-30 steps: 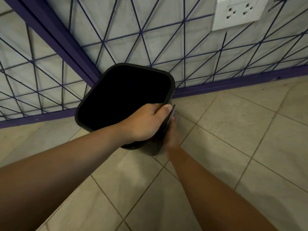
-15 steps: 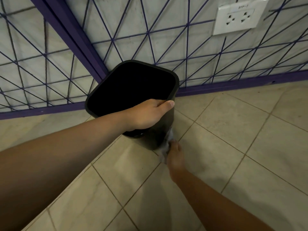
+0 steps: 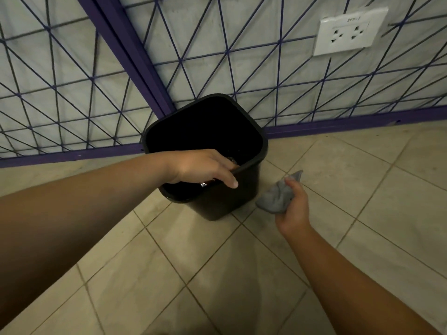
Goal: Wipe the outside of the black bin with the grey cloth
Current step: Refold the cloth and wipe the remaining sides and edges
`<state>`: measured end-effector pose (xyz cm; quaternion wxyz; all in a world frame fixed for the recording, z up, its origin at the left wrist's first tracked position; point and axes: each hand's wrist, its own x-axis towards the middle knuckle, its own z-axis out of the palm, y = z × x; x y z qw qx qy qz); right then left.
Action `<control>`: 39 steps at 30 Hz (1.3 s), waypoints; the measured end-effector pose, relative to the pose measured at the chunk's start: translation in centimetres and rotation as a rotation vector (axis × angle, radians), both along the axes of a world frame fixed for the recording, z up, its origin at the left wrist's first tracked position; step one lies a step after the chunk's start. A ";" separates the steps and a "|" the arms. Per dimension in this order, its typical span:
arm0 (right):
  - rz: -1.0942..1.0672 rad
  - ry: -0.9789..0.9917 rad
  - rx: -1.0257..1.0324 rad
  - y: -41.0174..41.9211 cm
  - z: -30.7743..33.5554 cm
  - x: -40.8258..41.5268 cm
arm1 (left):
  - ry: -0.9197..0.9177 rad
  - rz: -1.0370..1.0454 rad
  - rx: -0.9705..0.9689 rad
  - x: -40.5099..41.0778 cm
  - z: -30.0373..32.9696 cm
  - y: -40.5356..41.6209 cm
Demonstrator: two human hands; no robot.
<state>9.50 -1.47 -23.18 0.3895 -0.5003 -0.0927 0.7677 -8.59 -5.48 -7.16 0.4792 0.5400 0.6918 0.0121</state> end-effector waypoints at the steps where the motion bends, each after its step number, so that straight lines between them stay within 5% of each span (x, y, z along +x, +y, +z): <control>1: 0.002 -0.008 -0.001 -0.1 -0.2 -0.1 | 0.003 -0.010 -0.009 -0.3 0.1 -0.2; 11: 0.112 -0.237 -0.002 -1.4 -0.2 -1.0 | 0.094 -0.156 -0.213 -4.6 1.1 -0.6; 16: 0.243 -0.224 0.143 -3.7 1.8 -3.3 | 0.057 0.097 0.072 -1.0 -0.4 0.6; 22: 0.202 -0.048 0.360 -6.6 2.9 -8.2 | 0.197 -0.019 0.214 1.1 -3.3 1.7; 29: 0.134 -0.118 0.213 -3.3 -1.8 -11.5 | 0.172 -0.051 0.352 0.9 -4.2 1.6; 34: 0.044 -0.039 0.191 -5.6 3.4 -11.4 | 0.127 -0.037 0.360 0.7 -4.5 1.7; 39: -0.060 -0.003 0.157 -4.0 1.4 -12.4 | 0.142 -0.025 0.383 0.8 -4.6 2.3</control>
